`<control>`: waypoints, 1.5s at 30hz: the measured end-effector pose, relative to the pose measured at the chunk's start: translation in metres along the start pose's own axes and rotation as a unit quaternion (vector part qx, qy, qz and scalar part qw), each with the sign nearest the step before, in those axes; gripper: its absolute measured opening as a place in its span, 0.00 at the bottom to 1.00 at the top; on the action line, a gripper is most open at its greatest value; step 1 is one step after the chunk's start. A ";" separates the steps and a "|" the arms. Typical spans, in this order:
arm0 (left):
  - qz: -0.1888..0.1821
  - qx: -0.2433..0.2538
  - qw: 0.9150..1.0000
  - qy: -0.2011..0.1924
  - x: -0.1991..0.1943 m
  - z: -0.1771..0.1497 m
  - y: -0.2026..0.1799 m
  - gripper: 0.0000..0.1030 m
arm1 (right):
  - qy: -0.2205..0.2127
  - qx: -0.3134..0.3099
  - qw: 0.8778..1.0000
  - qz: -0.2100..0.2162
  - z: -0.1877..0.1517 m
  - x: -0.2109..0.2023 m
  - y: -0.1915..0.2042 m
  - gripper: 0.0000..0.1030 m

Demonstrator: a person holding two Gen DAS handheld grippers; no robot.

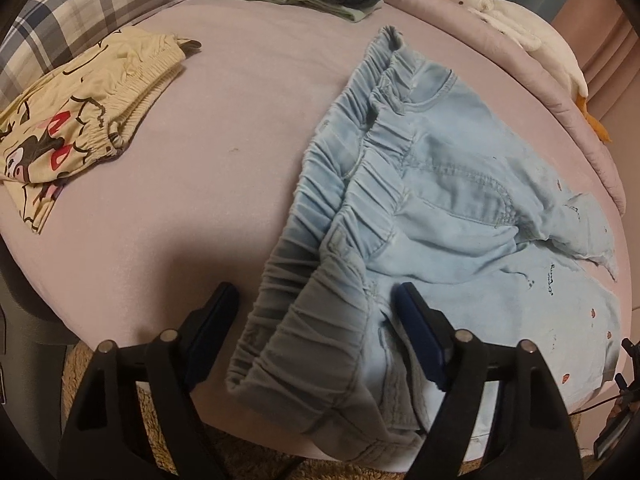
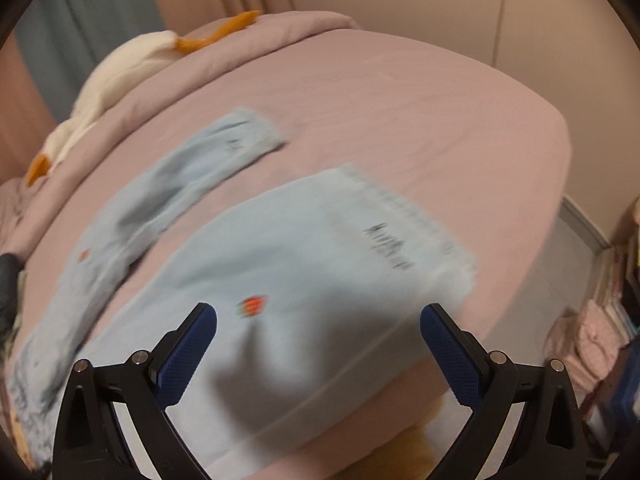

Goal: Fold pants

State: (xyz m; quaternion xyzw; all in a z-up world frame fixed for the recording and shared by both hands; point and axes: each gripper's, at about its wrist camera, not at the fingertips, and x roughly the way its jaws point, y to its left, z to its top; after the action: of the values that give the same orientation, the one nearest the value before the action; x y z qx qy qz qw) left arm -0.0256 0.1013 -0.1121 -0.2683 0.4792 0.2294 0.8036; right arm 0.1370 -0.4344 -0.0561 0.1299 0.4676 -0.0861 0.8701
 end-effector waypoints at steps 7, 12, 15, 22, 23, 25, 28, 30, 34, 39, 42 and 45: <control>-0.037 -0.007 0.999 0.006 -0.001 -0.002 -0.003 0.46 | 0.028 0.030 0.999 -0.018 0.016 0.027 -0.039 0.99; -0.074 -0.026 0.997 0.012 -0.003 -0.004 -0.001 0.37 | 0.045 0.061 0.997 0.002 0.014 0.040 -0.047 0.96; -0.087 -0.034 0.996 0.008 -0.007 -0.004 0.000 0.35 | 0.032 0.059 0.998 -0.011 0.015 0.037 -0.046 0.81; -0.112 -0.039 0.993 -0.030 -0.036 0.009 0.017 0.33 | 0.018 0.058 0.997 0.045 0.035 0.027 -0.039 0.07; -0.109 -0.041 0.993 -0.033 -0.037 0.010 0.020 0.33 | 0.008 0.054 0.998 0.043 0.038 0.019 -0.037 0.07; -0.096 -0.039 0.994 -0.026 -0.033 0.012 0.027 0.34 | -0.014 0.053 0.997 0.061 0.039 0.001 -0.034 0.07; -0.091 -0.043 0.995 0.005 -0.019 0.006 0.034 0.34 | -0.012 0.060 0.995 0.075 0.032 -0.002 -0.036 0.07; -0.086 -0.041 0.995 0.017 -0.010 0.003 0.034 0.35 | 0.015 0.065 0.996 0.061 0.023 0.015 -0.042 0.07; -0.087 -0.043 0.995 0.018 -0.014 0.006 0.032 0.35 | 0.039 0.086 0.993 0.069 0.019 0.037 -0.061 0.06; -0.072 -0.029 0.997 0.018 -0.014 0.006 0.029 0.39 | 0.007 0.055 0.997 0.049 0.031 0.014 -0.049 0.06; -0.074 -0.032 0.996 0.022 -0.010 0.004 0.035 0.40 | 0.009 0.048 0.998 0.041 0.032 0.018 -0.049 0.06; -0.071 -0.029 0.997 0.030 -0.014 0.004 0.036 0.42 | 0.038 0.075 0.996 0.027 0.027 0.038 -0.061 0.12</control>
State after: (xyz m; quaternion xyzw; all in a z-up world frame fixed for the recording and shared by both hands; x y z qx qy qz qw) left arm -0.0510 0.1295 -0.1057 -0.3318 0.4756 0.1773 0.7952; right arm 0.1624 -0.5014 -0.0825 0.2106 0.4891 -0.0928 0.8413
